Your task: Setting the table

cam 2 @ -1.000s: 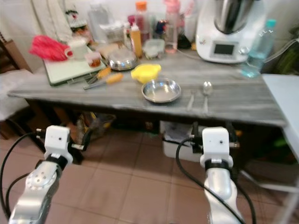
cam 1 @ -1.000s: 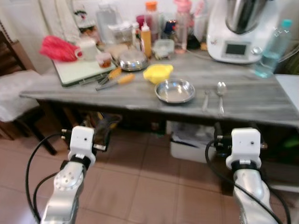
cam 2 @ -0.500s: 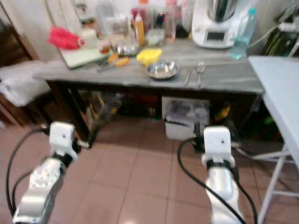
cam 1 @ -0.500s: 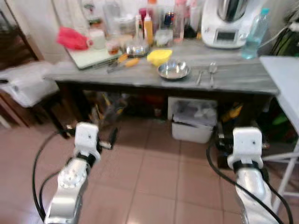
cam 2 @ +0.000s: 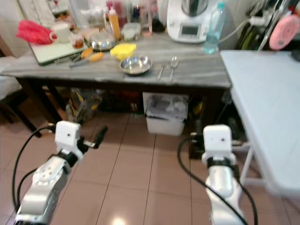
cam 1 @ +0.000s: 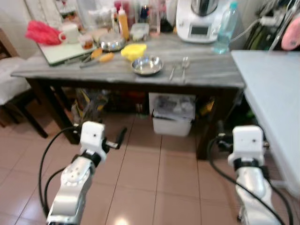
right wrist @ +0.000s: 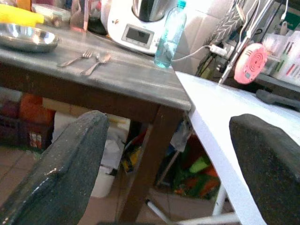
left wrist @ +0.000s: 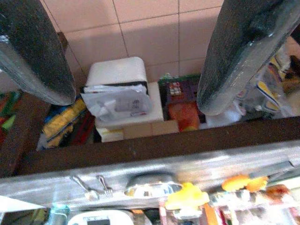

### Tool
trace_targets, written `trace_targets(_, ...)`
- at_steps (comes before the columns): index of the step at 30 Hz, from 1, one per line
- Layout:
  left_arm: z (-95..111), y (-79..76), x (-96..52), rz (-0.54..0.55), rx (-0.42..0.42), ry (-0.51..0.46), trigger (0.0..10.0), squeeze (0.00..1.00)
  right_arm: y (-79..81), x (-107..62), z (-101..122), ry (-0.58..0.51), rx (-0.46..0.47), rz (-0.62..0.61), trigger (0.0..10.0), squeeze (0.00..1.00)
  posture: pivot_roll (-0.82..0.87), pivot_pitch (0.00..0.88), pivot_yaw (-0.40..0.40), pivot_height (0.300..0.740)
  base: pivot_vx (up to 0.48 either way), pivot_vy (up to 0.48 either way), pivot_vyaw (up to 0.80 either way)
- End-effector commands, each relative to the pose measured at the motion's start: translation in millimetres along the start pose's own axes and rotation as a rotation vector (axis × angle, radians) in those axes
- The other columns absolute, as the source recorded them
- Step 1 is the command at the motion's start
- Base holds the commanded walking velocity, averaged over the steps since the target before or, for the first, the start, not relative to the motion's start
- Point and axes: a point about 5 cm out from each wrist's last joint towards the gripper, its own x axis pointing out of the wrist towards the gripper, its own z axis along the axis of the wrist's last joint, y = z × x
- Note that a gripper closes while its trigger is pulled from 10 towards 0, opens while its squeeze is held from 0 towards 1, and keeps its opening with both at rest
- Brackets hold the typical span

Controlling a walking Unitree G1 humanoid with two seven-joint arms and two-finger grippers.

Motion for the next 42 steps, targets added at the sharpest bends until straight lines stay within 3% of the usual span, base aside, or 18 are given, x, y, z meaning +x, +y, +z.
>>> trace_targets(1, 1, -3.4, 1.2, -0.019, -0.007, -0.004, 10.0, 0.00, -4.4, -0.2, -1, 0.004, -0.010, -0.018, 10.0, 0.00, -0.11, 0.020, 0.065, 0.740, 0.000, -0.480, 0.00)
trace_targets(39, 7, -16.6, 11.3, -0.077, -0.031, -0.018, 10.0, 0.00, -4.7, 0.7, 0, 0.001, -0.016, -0.052, 10.0, 0.00, -0.12, 0.025, 0.089, 0.740, 0.000, -0.480, -0.07)
trace_targets(42, 8, -17.2, 12.1, -0.080, -0.042, -0.030, 10.0, 0.00, -4.5, 0.9, -1, 0.000, -0.017, -0.052, 10.0, 0.00, -0.12, 0.023, 0.091, 0.740, 0.000, 0.000, 0.00)
